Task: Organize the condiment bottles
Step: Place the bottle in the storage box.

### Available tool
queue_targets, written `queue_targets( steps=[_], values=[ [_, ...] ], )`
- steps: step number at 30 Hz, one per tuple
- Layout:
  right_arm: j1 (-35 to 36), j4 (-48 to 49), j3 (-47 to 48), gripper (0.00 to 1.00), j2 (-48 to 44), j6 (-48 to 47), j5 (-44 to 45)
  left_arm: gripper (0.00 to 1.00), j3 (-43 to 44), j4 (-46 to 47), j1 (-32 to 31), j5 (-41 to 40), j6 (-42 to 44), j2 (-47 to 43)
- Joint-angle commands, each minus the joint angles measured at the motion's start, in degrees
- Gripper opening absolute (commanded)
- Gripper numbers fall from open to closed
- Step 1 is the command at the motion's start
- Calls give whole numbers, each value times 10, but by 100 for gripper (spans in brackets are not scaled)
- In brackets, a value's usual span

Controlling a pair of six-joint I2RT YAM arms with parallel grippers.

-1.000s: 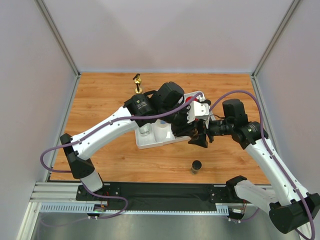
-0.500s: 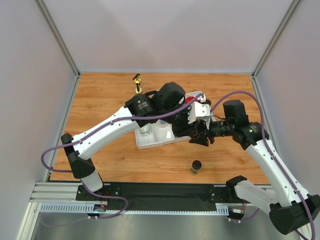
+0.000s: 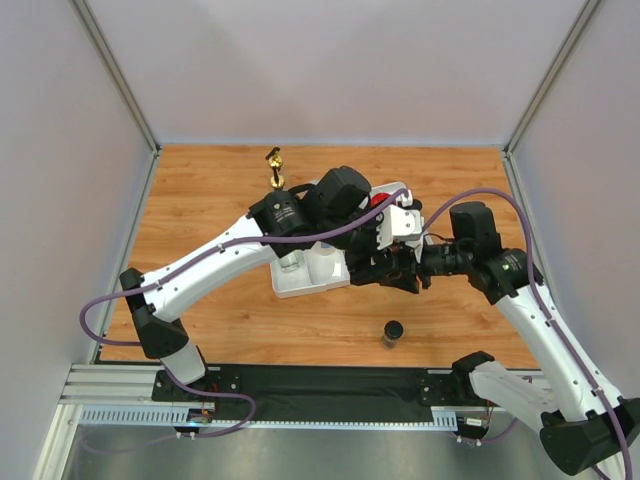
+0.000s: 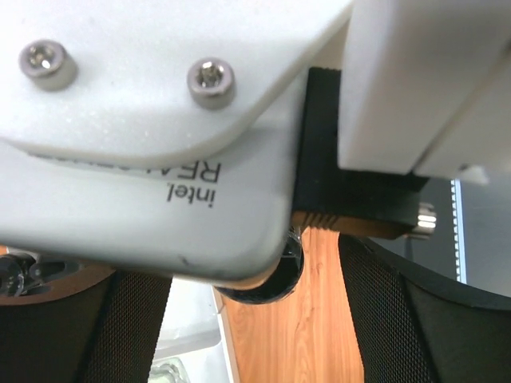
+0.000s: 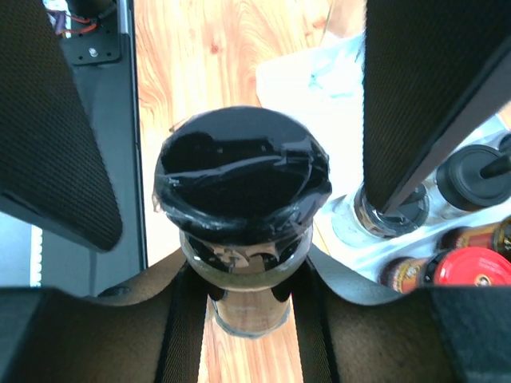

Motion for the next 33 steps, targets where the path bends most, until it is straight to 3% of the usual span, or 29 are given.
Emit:
queue_targets(
  steps=[1,2,11,22,28,33],
  values=[
    [9,23,-7,5,-21,-12,13,88,-15,17,-13,-22,-9,-18],
    [9,23,-15,5,-26,-12,17,94,-19,26,-13,-24,-10,-30],
    [-5,31,-47,4,-41,-25,32,100,-41,62,-12,-113,-17,-83],
    [-22,57,-90,4,-64,-27,56,100,-100,130,-11,-251,-23,-149],
    [-153,145,-111,4,-56,44,48,100,-183,179,-11,-327,-19,-266],
    [-250,255,-125,4,-19,101,27,100,-302,215,-10,-424,-13,-384]
  ],
)
